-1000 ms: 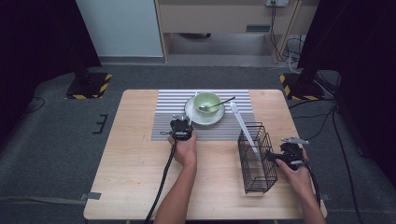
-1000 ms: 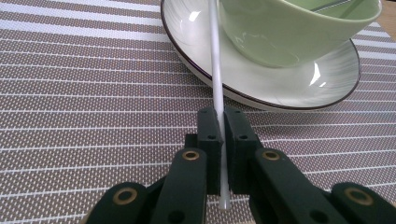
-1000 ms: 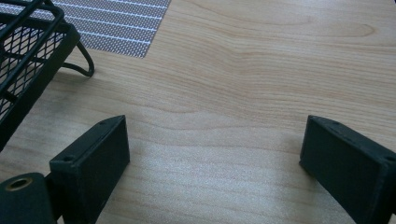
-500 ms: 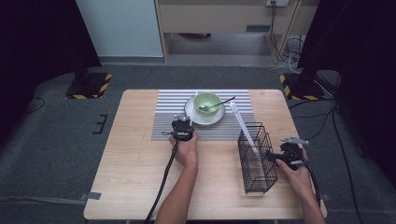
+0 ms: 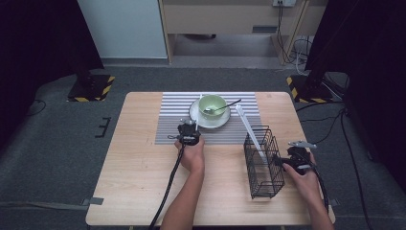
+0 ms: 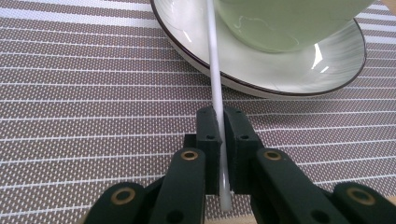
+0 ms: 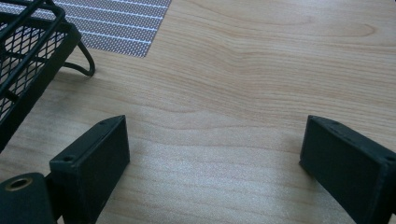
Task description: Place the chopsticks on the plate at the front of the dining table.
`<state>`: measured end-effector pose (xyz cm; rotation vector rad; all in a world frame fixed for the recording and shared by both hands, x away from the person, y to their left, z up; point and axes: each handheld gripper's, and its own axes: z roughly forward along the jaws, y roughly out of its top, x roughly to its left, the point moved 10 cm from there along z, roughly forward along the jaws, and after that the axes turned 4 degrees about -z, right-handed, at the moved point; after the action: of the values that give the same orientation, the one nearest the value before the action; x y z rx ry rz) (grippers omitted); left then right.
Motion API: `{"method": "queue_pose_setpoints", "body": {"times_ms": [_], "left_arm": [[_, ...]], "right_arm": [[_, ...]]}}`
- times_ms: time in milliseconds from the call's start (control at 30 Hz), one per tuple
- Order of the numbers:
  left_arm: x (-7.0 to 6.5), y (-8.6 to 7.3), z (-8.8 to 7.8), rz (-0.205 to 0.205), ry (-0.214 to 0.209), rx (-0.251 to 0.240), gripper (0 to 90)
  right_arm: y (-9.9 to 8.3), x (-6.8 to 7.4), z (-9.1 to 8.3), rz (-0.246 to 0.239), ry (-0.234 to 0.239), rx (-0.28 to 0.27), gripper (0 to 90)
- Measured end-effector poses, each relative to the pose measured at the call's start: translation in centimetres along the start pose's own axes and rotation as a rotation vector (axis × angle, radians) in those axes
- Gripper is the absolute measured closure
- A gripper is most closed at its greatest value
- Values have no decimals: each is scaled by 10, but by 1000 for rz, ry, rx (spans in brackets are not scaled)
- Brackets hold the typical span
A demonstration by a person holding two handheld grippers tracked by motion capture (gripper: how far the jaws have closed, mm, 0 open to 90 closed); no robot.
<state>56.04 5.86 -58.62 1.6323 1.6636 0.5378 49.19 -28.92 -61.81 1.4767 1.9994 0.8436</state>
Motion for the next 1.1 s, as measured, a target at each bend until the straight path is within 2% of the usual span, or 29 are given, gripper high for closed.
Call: {"method": "queue_pose_setpoints", "body": {"times_ms": [367, 900, 1000, 1100], "left_arm": [[-9, -1, 1, 3, -15, 1, 822], [-7, 2, 5, 4, -24, 0, 823], [-8, 2, 5, 27, -21, -7, 805], [-8, 4, 2, 71, 9, -32, 691]], "right_arm": [[0, 0, 0, -3, 1, 1, 81], [-1, 0, -1, -6, 3, 1, 81], [-1, 0, -1, -6, 4, 1, 81], [-1, 0, -1, -6, 4, 1, 81]]}}
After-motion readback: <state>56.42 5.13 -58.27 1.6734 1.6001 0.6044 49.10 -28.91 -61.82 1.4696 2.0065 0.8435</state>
